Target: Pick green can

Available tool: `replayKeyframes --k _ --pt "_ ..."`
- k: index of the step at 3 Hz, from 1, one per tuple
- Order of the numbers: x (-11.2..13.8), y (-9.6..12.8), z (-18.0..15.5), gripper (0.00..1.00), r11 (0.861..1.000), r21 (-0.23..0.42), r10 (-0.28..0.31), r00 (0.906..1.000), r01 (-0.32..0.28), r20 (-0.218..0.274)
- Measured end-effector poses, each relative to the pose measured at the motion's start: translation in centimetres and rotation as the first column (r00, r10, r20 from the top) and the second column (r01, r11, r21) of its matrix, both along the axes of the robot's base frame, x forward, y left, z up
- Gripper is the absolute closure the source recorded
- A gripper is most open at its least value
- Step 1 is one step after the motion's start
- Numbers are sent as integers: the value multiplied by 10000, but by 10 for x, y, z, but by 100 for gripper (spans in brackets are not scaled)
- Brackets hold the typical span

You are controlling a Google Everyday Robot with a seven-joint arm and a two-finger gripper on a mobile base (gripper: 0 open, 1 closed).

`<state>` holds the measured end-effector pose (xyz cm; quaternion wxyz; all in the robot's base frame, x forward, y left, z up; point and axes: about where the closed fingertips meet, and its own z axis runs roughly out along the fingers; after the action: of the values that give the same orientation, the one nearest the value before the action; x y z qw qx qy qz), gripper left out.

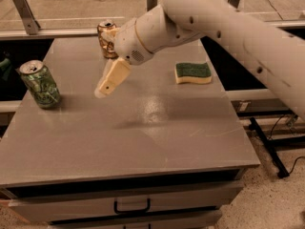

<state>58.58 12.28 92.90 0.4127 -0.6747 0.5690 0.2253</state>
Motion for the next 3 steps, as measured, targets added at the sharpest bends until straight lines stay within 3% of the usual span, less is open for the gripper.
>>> replayKeyframes --k 1,2,3 --pt "15 53 -19 0 9939 874 722 9955 -668 -608" --pt "9 103 -29 0 9794 1474 1570 9792 -1377 -1283" --pt "-8 149 -37 0 9577 1913 2497 9515 -2152 -1796"
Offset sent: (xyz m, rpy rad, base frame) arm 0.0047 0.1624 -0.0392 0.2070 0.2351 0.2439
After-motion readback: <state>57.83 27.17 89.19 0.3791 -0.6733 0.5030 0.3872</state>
